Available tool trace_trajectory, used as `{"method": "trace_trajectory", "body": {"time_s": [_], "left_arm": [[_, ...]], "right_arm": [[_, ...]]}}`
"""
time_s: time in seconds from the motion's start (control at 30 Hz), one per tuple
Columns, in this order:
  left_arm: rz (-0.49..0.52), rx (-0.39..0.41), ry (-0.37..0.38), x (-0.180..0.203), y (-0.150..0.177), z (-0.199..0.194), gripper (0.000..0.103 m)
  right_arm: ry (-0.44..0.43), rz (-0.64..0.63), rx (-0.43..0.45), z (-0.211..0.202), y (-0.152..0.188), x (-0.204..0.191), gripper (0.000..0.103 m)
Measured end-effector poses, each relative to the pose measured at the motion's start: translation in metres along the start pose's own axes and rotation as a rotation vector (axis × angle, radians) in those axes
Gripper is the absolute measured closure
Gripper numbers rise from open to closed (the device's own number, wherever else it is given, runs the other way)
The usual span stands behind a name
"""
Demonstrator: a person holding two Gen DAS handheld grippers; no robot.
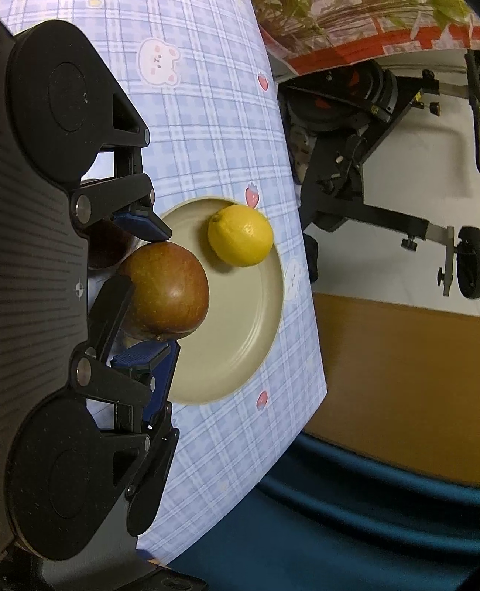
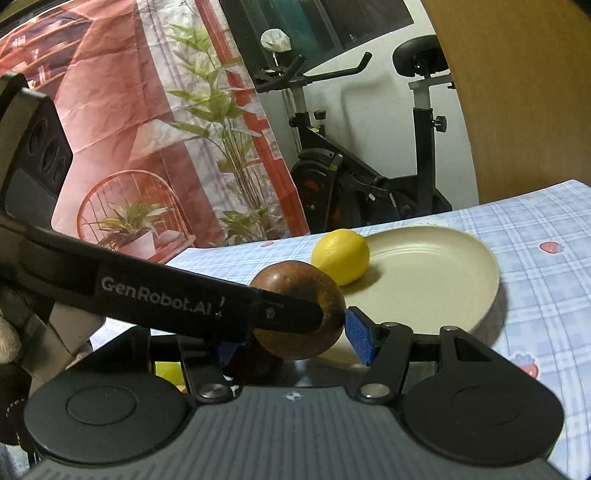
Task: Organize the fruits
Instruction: 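Place the apple on the plate beside the lemon, open left tool, then grasp the dark red passion fruit with the left tool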
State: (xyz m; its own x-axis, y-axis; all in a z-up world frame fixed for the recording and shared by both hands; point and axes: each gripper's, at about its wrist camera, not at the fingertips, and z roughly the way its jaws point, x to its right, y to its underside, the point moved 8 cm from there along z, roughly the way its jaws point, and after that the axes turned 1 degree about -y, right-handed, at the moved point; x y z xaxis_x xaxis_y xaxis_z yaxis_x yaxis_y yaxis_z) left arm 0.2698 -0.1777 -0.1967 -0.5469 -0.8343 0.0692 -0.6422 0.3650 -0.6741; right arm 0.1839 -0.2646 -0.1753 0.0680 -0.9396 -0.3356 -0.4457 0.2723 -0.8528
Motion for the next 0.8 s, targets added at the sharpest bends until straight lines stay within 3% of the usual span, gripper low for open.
{"method": "trace_trajectory", "body": {"time_s": [0.4, 0.6, 0.8], "left_arm": [[-0.027, 0.029, -0.020, -0.009, -0.012, 0.003, 0.043], [-0.060, 0.036, -0.016, -0.024, -0.009, -0.012, 0.043], [-0.104, 0.015, -0.010, -0.043, 0.000, -0.027, 0.041]], "right_arm": [[0.027, -0.011, -0.006, 0.032, -0.012, 0.006, 0.046], [0.019, 0.009, 0.036, 0.014, -0.004, -0.001, 0.046], [-0.025, -0.054, 0.011, 0.001, 0.012, -0.026, 0.045]]}}
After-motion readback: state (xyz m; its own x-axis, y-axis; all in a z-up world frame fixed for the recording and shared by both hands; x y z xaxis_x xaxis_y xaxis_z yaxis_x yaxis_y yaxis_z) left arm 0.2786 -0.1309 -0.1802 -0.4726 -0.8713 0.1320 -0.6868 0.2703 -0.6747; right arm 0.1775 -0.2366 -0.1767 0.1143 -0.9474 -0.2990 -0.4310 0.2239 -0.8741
